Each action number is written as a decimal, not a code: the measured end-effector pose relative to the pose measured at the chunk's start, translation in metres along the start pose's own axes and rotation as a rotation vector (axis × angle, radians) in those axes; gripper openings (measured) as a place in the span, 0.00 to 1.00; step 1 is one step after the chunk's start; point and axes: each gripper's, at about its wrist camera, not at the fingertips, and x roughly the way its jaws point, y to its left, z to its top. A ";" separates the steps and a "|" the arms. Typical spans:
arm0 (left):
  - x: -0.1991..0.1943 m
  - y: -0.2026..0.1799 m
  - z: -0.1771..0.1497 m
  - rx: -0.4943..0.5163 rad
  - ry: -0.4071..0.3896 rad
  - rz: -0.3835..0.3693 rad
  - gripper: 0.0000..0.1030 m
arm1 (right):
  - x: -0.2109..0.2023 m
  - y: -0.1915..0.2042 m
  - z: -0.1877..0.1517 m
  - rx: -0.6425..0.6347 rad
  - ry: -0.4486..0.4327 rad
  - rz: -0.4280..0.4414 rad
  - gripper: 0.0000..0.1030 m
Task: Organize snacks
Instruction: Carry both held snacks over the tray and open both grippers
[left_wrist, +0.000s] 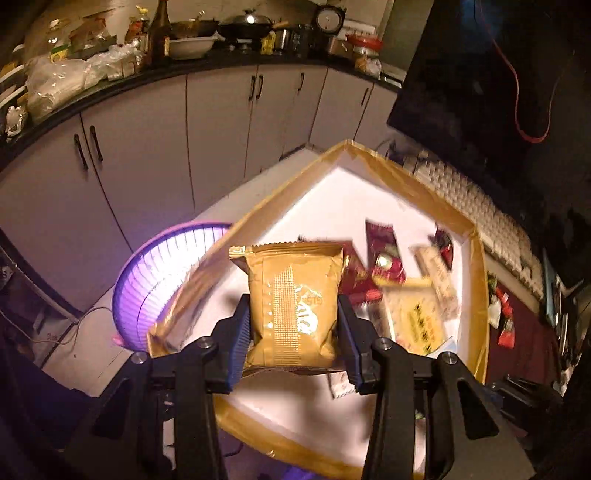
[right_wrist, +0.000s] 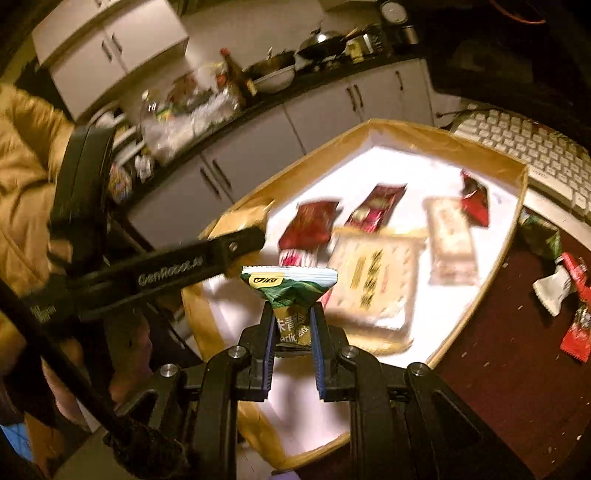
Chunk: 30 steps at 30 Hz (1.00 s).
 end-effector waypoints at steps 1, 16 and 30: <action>0.002 0.001 -0.002 0.005 0.012 0.008 0.44 | 0.003 0.003 -0.001 -0.015 0.013 0.001 0.15; -0.036 -0.019 -0.023 -0.003 -0.101 0.032 0.73 | -0.073 -0.045 -0.014 0.086 -0.138 -0.029 0.55; -0.044 -0.132 -0.040 0.194 -0.061 -0.055 0.76 | -0.131 -0.161 -0.048 0.398 -0.169 -0.213 0.57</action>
